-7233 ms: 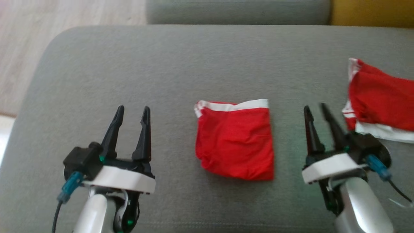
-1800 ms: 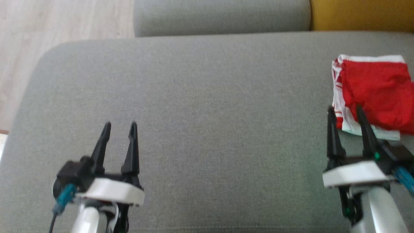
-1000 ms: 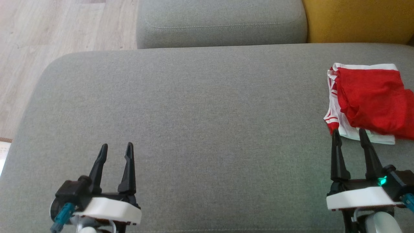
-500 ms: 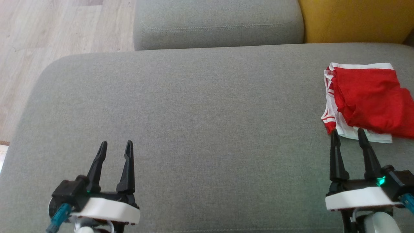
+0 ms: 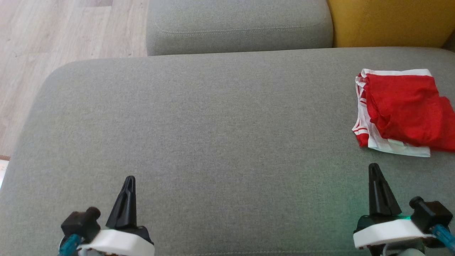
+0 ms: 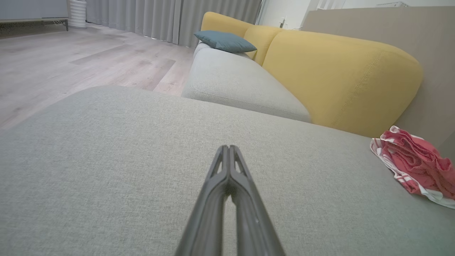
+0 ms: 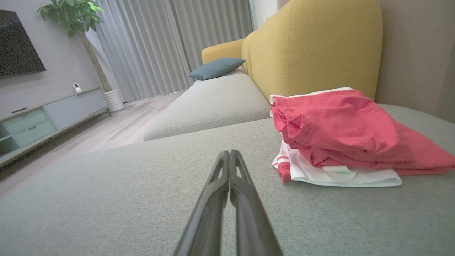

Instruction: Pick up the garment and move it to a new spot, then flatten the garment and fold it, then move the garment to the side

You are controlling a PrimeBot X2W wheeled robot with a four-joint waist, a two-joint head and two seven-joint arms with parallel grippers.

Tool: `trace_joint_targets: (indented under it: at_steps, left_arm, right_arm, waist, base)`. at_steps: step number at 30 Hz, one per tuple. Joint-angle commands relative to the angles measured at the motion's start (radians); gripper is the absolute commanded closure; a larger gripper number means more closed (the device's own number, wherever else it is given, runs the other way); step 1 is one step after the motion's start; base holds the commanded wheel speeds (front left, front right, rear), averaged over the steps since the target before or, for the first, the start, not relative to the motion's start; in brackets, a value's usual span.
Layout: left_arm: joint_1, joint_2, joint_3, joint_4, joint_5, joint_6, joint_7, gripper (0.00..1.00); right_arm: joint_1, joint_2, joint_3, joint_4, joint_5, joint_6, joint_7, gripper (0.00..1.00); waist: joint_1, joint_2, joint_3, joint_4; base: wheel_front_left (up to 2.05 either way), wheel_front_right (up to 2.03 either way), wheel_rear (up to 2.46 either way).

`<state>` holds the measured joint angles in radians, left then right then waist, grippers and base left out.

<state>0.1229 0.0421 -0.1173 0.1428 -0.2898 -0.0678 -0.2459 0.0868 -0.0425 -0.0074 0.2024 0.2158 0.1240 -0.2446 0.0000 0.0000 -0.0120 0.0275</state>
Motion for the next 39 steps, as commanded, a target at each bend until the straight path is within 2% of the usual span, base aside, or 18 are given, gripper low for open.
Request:
trace_joint_targets:
  at_steps: [1,39]
  left_arm:
    - [-0.041,0.003,0.006,-0.032,-0.027,-0.002,0.004,1.00]
    - [-0.100,0.018,0.058,0.012,-0.443,-0.021,0.100,1.00]
  right_arm:
    - [-0.038,-0.003,-0.001,-0.034,0.030,0.000,0.007,1.00]
    - [-0.086,-0.020,-0.013,-0.010,0.470,0.002,0.100,1.00]
  waist:
    - [0.0000,0.0000,0.000,0.000]
    - [0.0000,0.0000,0.005,-0.009]
  base:
    - [0.00,0.00,0.00]
    - [0.00,0.00,0.00]
